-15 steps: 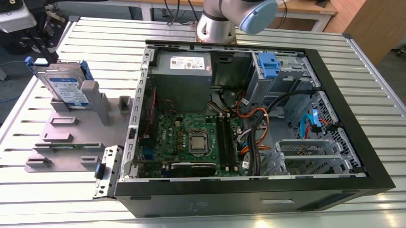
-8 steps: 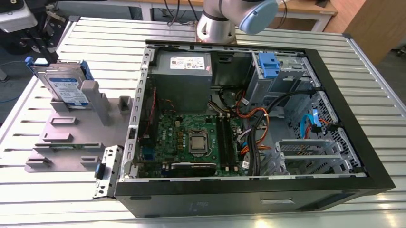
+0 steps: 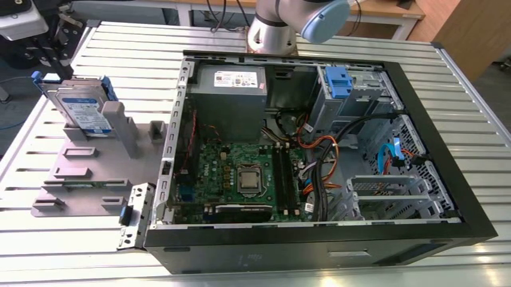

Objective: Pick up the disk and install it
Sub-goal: 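Pick up the disk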

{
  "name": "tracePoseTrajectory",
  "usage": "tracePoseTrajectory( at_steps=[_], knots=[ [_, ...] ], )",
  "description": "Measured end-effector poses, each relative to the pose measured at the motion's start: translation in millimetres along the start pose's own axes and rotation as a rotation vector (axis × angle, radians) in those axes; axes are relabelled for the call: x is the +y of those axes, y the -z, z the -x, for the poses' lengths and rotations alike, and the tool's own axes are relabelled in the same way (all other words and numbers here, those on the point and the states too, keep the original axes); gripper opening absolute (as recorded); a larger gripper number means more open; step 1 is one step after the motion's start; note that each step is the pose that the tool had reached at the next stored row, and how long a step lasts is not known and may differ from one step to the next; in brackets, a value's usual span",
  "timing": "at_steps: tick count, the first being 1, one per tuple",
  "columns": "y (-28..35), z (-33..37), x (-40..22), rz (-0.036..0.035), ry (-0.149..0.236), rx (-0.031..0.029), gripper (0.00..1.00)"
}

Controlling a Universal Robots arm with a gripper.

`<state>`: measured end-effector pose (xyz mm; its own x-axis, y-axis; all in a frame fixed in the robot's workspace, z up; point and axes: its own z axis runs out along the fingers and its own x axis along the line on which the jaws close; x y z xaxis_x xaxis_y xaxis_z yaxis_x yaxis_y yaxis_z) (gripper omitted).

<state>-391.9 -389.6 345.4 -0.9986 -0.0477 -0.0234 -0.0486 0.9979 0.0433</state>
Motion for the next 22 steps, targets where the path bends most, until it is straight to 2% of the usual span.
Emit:
tracePoseTrajectory(
  at_steps=[4,10,22],
  knots=[
    [0.0,0.0,0.0,0.0003,0.011,0.0005,0.11],
    [-0.1,0.0,0.0,0.0013,0.057,0.0024,0.11],
    [-0.7,0.0,0.0,0.0053,0.227,0.0098,0.11]
  ],
)
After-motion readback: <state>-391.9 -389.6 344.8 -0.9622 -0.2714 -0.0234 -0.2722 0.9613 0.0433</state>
